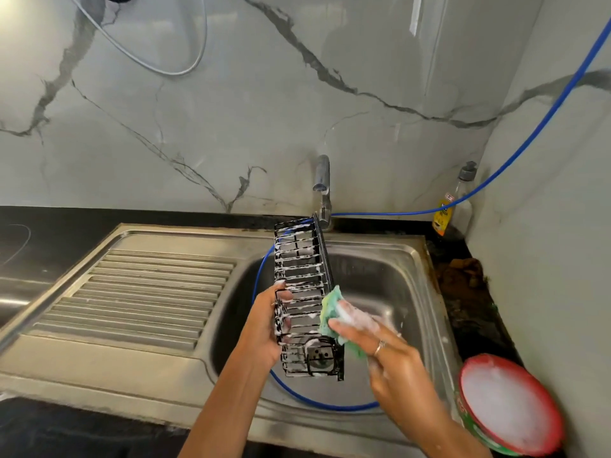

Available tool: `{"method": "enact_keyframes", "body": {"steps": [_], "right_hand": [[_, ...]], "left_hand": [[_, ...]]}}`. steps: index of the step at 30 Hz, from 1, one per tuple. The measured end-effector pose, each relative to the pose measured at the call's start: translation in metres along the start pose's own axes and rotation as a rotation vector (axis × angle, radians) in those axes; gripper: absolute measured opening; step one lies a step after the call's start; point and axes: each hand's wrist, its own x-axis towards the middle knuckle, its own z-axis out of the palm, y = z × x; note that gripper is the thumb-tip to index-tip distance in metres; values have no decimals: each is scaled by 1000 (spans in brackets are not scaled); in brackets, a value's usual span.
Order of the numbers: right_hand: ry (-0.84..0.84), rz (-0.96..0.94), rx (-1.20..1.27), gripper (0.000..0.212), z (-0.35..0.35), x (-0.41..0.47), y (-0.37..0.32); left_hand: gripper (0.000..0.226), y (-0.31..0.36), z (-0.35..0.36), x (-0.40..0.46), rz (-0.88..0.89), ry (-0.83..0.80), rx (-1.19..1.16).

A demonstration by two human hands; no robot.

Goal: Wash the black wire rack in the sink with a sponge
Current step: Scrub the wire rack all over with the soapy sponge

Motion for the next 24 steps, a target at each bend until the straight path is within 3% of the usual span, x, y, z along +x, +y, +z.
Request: {"method": "enact_keyframes", "body": {"steps": [4, 6, 8, 13, 17, 24], "right_hand": [[-7, -167, -154, 69, -9, 43, 12], [-85, -107, -164, 71, -11, 89, 27], [-144, -37, -201, 73, -8, 136, 46], [-225, 105, -222, 58, 1, 198, 61], [-211, 167, -111, 52, -1, 151, 14], [-172, 156, 167, 65, -16, 29, -21]], "left_hand": [[9, -2, -2, 2, -17, -51, -17], [13, -1, -1, 0, -14, -68, 11], [30, 0, -2, -2, -5, -76, 43], [21, 0, -1, -9, 3, -127, 16], [28, 1, -4, -4, -37, -145, -64], [25, -6, -20, 5, -65, -165, -191]]}}
